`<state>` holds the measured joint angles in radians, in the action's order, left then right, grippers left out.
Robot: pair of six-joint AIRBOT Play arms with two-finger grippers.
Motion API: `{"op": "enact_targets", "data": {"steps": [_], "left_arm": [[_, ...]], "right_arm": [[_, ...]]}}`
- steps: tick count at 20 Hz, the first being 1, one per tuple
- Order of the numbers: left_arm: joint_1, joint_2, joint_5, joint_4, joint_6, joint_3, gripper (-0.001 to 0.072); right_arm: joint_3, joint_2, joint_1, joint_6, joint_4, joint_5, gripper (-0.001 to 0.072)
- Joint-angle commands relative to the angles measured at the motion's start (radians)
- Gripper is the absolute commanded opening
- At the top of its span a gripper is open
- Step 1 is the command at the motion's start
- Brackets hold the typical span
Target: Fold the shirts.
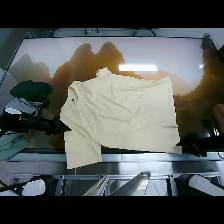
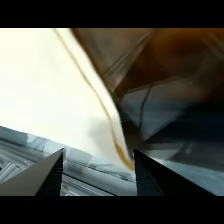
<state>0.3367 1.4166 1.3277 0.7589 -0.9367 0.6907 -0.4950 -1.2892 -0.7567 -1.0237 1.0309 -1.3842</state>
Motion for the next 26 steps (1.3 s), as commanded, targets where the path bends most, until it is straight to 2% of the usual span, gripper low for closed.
{"op": "enact_targets", "data": {"steps": [1, 3, 4, 5, 6, 7, 9, 12, 13, 14, 17, 19, 21, 23, 26], "left_arm": [[-0.002, -0.001, 0.002, 0.000, 0.002, 0.002, 0.0035], [-0.002, -0.001, 0.004, 0.000, 0.002, 0.002, 0.0034], [-0.002, -0.001, 0.003, -0.001, 0.002, 0.002, 0.0035], [-0.002, -0.001, 0.000, -0.003, 0.002, 0.002, 0.0035], [-0.002, -0.001, 0.000, -0.011, 0.002, 0.002, 0.0035], [0.000, -0.001, 0.009, -0.056, 0.011, 0.002, 0.0034], [0.027, -0.003, 0.113, -0.247, 0.104, 0.021, 0.0033], [0.107, -0.054, 0.435, -0.752, 0.221, 0.098, 0.0022], [0.133, -0.099, 0.538, -0.968, 0.237, 0.133, 0.0023], [0.156, -0.163, 0.529, -1.115, 0.210, 0.168, 0.0023], [0.229, -0.355, 0.520, -1.530, 0.205, 0.316, 0.0025], [0.293, -0.434, 0.470, -1.704, 0.147, 0.438, 0.0025], [0.386, -0.499, 0.385, -1.789, 0.087, 0.531, 0.0027], [0.488, -0.534, 0.354, -1.798, 0.024, 0.608, 0.0027], [0.519, -0.571, 0.312, -1.798, -0.027, 0.654, 0.0026]], "right_arm": [[0.003, -0.072, 0.074, 0.006, -0.049, 0.101, 0.0493], [0.003, -0.094, 0.080, 0.007, -0.076, 0.101, 0.0347], [0.003, -0.096, 0.080, 0.008, -0.097, 0.100, 0.0297], [0.003, -0.096, 0.080, 0.050, -0.149, 0.074, 0.0070], [0.002, -0.095, 0.080, 0.101, -0.236, 0.037, 0.0019], [-0.004, -0.093, 0.080, 0.152, -0.340, -0.013, 0.0019], [-0.034, -0.072, 0.080, 0.263, -0.626, -0.165, 0.0019], [-0.127, 0.072, 0.080, 0.317, -1.133, -0.372, 0.0018], [-0.181, 0.160, 0.079, 0.317, -1.283, -0.379, 0.0019], [-0.249, 0.249, 0.076, 0.313, -1.379, -0.344, 0.0018], [-0.504, 0.474, 0.067, 0.258, -1.407, -0.073, 0.0018], [-0.667, 0.546, 0.051, 0.249, -1.410, 0.074, 0.0019], [-0.834, 0.566, 0.006, 0.249, -1.409, 0.132, 0.0019], [-0.965, 0.563, -0.041, 0.249, -1.409, 0.132, 0.0019], [-1.077, 0.562, -0.052, 0.253, -1.409, 0.127, 0.0019]]}}
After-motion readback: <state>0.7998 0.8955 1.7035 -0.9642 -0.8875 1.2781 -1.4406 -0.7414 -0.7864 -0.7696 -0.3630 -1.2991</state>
